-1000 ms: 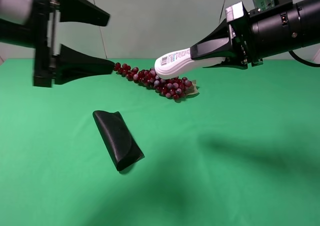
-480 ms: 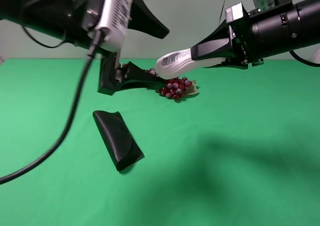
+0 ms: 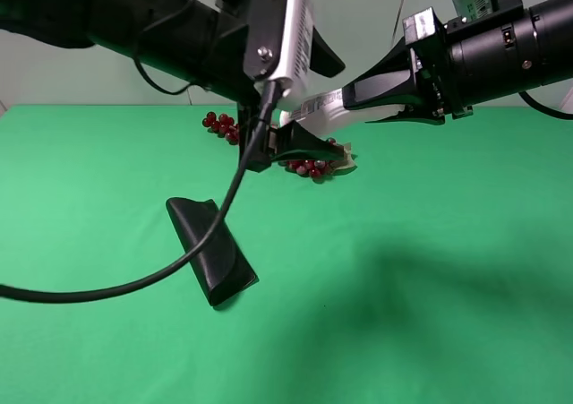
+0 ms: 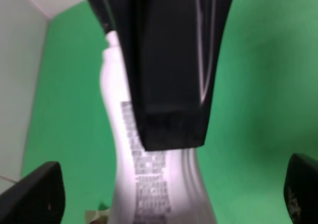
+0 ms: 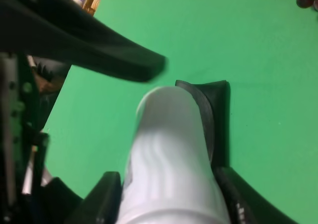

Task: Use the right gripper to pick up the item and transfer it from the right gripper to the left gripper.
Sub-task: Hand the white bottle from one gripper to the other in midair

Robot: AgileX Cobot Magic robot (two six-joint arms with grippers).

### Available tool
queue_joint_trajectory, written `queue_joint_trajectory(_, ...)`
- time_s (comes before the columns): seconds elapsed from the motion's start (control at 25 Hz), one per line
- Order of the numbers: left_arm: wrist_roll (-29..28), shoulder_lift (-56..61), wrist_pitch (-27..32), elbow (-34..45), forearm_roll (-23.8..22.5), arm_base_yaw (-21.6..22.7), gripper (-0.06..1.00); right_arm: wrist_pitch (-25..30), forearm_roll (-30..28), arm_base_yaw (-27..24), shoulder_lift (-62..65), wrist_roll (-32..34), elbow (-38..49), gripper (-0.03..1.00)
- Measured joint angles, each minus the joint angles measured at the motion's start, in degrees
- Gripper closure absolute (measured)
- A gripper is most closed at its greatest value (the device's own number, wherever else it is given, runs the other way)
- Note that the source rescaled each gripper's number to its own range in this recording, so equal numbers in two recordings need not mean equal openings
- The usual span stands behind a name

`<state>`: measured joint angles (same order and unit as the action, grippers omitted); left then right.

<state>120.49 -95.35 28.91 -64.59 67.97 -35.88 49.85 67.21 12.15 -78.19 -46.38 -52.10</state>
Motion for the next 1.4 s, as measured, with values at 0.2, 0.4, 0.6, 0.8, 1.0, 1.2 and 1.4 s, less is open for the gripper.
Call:
queue_joint_trajectory(0.2,0.1,-1.5,-1.5,-0.2,0.1,-0.1,-0.06,0.0,-0.3,0.0,0.0,0.0,0.0,0.95)
queue_joint_trajectory(0.4,0.4,-3.2,-1.9,-0.5,0.2,-0.2,-0.06,0.1,-0.4,0.0,0.0,0.0,0.0,0.95)
queue_joint_trajectory(0.6,2.8,-4.2,-3.9,-0.5,3.0,-1.7,-0.06,0.1,-0.6,0.0,0.0,0.0,0.0,0.95)
queue_joint_trajectory(0.8,6.2,-4.2,-5.1,-0.5,5.5,-2.0,-0.06,0.1,-0.6,0.0,0.0,0.0,0.0,0.95)
queue_joint_trajectory(1.0,8.3,-4.2,-6.3,-0.5,6.1,-2.0,-0.06,0.1,-0.6,0.0,0.0,0.0,0.0,0.95)
queue_joint_trajectory(1.2,9.5,-4.2,-6.6,-0.5,6.1,-2.0,-0.06,0.2,-0.6,0.0,0.0,0.0,0.0,0.95)
queue_joint_trajectory(1.4,9.8,-5.8,-6.3,-1.2,7.3,-2.0,-0.06,0.2,-0.6,0.0,0.0,0.0,0.0,0.95)
